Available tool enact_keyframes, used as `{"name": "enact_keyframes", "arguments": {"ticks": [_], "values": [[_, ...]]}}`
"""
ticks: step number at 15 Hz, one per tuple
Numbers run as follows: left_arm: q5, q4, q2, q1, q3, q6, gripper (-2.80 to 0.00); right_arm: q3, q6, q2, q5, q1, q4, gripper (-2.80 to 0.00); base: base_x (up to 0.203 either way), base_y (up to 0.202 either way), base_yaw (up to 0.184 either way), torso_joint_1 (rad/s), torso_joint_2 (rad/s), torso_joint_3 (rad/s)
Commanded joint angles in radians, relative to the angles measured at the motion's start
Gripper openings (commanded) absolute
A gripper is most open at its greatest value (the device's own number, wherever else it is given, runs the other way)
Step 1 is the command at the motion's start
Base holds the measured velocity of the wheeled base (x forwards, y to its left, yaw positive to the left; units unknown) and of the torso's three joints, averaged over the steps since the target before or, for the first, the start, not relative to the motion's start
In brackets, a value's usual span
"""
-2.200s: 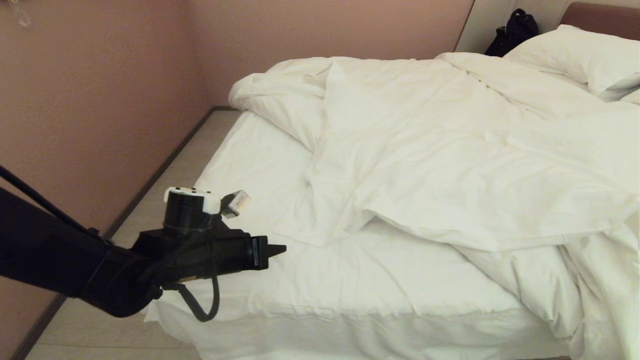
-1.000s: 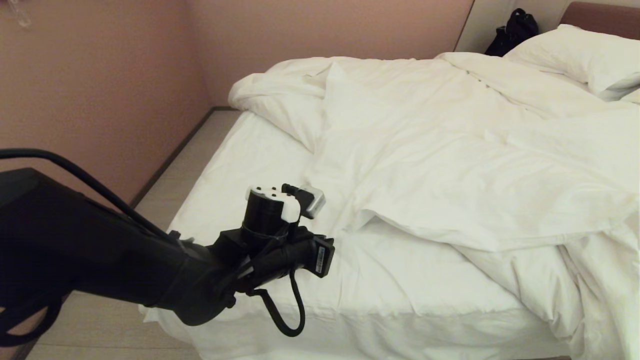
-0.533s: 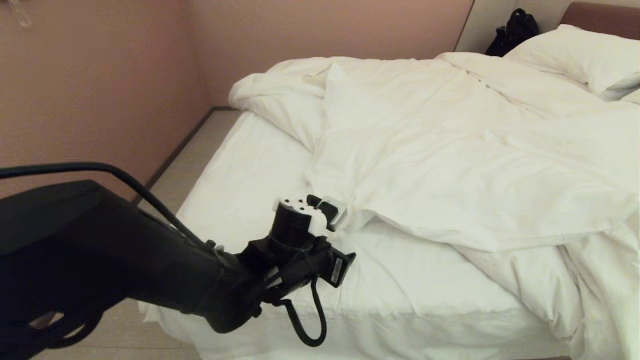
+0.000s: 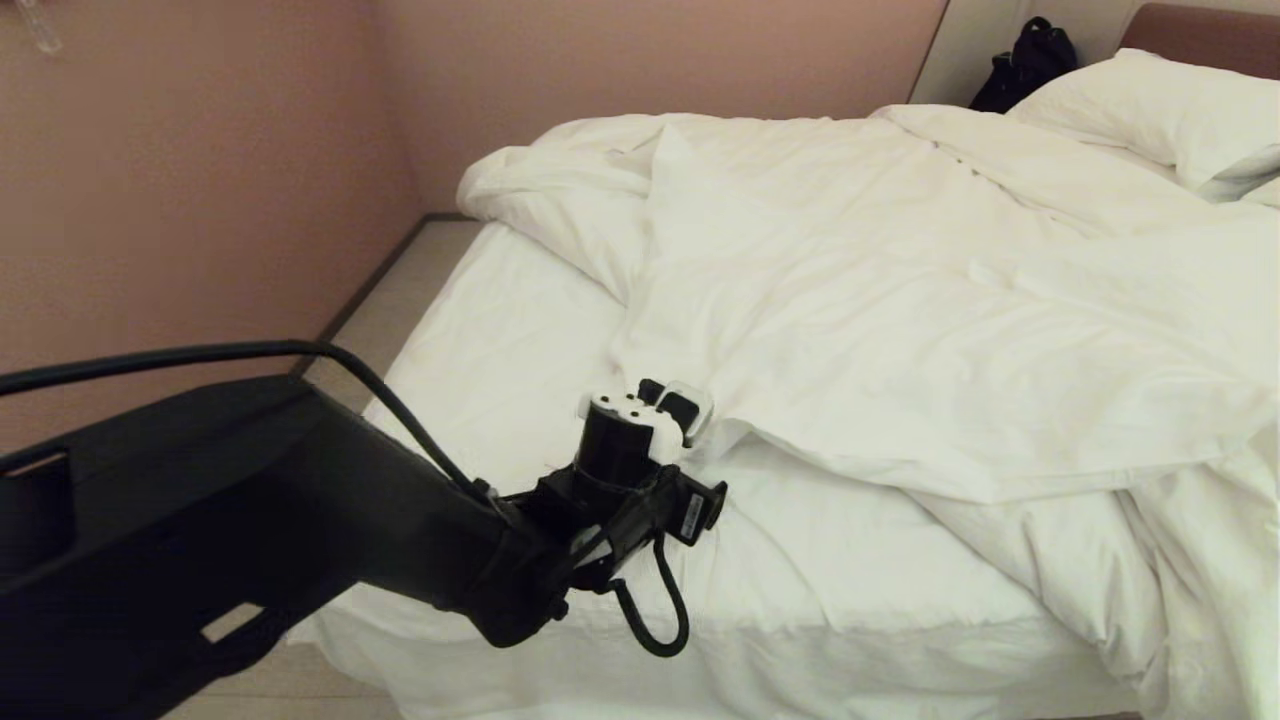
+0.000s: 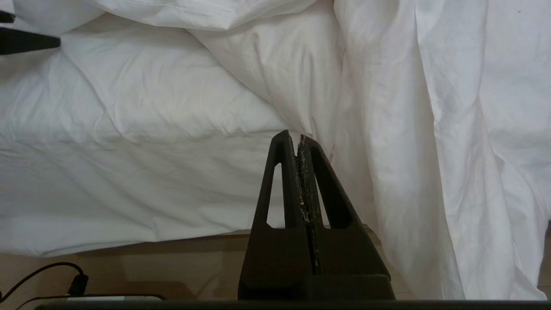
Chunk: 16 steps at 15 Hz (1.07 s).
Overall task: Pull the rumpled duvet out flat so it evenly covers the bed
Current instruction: Hold the folded corner of the quilt
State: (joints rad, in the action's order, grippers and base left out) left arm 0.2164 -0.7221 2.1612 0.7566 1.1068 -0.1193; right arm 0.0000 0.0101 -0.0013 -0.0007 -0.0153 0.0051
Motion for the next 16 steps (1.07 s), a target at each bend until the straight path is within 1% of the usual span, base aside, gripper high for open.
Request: {"name": "enact_keyframes", "arguments": {"ticks": [1,2,3,4,6,8,11,13,14,15,16], "values": [[0.031,-0.025,0.05,0.001,0.024,-0.015,0.0,0.0,0.001,0.001,-0.001,0.0,-0.001,-2.8,0.0,0.0,0.0,0.0,0.0,0.0],[0.057,-0.035,0.078,0.0,0.037,-0.032,0.0,0.0,0.001,0.001,0.001,0.0,-0.001,-2.8,0.0,0.0,0.0,0.0,0.0,0.0],[0.071,-0.072,0.098,-0.001,0.049,-0.048,0.0,0.0,0.001,0.001,0.0,0.0,0.0,-2.8,0.0,0.0,0.0,0.0,0.0,0.0],[0.077,-0.098,0.111,-0.006,0.06,-0.052,0.0,0.0,0.001,0.001,-0.001,0.0,-0.001,-2.8,0.0,0.0,0.0,0.0,0.0,0.0],[0.092,-0.104,0.131,-0.014,0.075,-0.054,0.0,0.0,0.001,0.001,0.001,0.0,-0.001,-2.8,0.0,0.0,0.0,0.0,0.0,0.0],[0.094,-0.11,0.16,-0.022,0.094,-0.054,0.0,0.0,0.001,0.001,0.001,0.0,-0.001,-2.8,0.0,0.0,0.0,0.0,0.0,0.0],[0.097,-0.155,0.206,-0.036,0.111,-0.062,0.0,0.0,0.001,0.001,0.001,0.0,-0.001,-2.8,0.0,0.0,0.0,0.0,0.0,0.0],[0.099,-0.174,0.236,-0.042,0.13,-0.091,0.0,0.0,0.001,0.001,0.001,0.0,-0.001,-2.8,0.0,0.0,0.0,0.0,0.0,0.0],[0.111,-0.181,0.249,-0.046,0.144,-0.102,0.0,0.0,0.001,0.001,0.001,0.0,-0.001,-2.8,0.0,0.0,0.0,0.0,0.0,0.0],[0.127,-0.188,0.262,-0.051,0.16,-0.108,0.0,0.0,0.001,0.001,-0.001,0.0,0.001,-2.8,0.0,0.0,0.0,0.0,0.0,0.0],[0.129,-0.189,0.271,-0.051,0.172,-0.111,0.0,0.0,0.001,0.001,-0.001,0.0,-0.001,-2.8,0.0,0.0,0.0,0.0,0.0,0.0]]}}
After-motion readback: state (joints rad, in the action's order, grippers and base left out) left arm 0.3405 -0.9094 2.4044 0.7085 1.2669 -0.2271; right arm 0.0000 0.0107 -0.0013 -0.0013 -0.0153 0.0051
